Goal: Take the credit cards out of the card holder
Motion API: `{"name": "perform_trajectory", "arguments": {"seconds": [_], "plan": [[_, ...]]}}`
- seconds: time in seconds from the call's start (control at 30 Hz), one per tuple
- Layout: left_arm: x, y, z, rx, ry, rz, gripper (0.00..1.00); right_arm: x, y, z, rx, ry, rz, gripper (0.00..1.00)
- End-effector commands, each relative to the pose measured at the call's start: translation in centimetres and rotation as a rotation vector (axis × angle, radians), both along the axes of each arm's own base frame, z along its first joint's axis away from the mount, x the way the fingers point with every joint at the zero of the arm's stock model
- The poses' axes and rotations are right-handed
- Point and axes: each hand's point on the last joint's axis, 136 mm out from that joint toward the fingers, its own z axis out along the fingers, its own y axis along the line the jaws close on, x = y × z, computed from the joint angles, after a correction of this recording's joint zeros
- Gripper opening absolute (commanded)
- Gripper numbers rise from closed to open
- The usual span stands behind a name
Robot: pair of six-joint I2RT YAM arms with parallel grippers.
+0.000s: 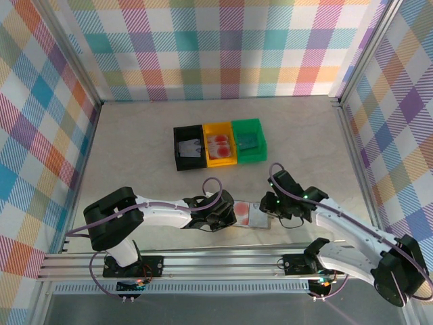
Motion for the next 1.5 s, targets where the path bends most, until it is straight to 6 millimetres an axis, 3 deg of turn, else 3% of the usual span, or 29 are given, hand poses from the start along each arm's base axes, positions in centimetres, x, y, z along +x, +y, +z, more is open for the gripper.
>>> {"name": "perform_trajectory", "arguments": {"seconds": [0.0,0.1,0.17,0.33,0.47,0.7,0.87,1.27,1.47], "plan": [[-2.8,7.0,-6.1,0.302,0.126,0.018,0.00,0.9,3.0,2.0,0.139,-0.046,0.041,0.26],[-2.7,6.9,-6.0,0.298,0.126,0.017,0.00,1.0,4.6,0.4,0.187,0.009,0.059,0.23],[-2.7,7.0,-5.9,0.302,0.125,0.018,0.00,1.2,4.6,-0.6,0.165,0.029,0.056,0.22],[-2.7,7.2,-5.9,0.308,0.122,0.019,0.00,1.4,3.1,-3.2,0.084,0.045,-0.002,0.23],[-2.7,7.1,-5.9,0.307,0.122,0.017,0.00,0.4,1.9,-6.1,0.003,0.132,-0.037,0.22],[-2.7,7.1,-5.9,0.308,0.124,0.018,0.00,-0.6,0.2,-8.2,-0.022,0.143,-0.097,0.22],[-2.7,7.1,-5.9,0.306,0.123,0.018,0.00,-0.6,0.2,-6.9,-0.003,0.112,-0.081,0.22],[-2.7,6.8,-6.0,0.296,0.125,0.017,0.00,0.3,5.6,-1.5,0.243,-0.019,0.081,0.24],[-2.8,6.6,-6.2,0.292,0.132,0.012,0.00,0.5,6.9,-2.1,0.266,-0.003,0.109,0.24]]}}
